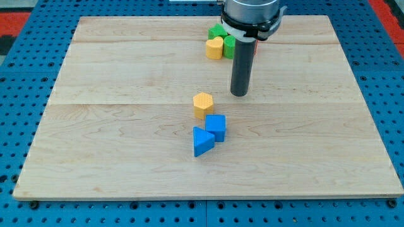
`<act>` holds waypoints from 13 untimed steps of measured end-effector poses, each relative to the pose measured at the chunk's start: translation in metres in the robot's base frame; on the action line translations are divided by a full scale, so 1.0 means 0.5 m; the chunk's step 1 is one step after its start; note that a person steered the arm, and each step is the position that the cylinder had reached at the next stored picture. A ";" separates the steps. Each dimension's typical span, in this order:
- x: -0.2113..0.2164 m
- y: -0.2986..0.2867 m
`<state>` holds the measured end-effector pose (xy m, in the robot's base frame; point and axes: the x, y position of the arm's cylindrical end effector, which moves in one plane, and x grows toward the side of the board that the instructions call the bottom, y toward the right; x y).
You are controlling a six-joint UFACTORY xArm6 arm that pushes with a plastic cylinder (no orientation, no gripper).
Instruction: Move the blue blocks towards the left bottom
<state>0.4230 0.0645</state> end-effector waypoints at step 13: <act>0.271 -0.362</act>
<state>0.5586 -0.1166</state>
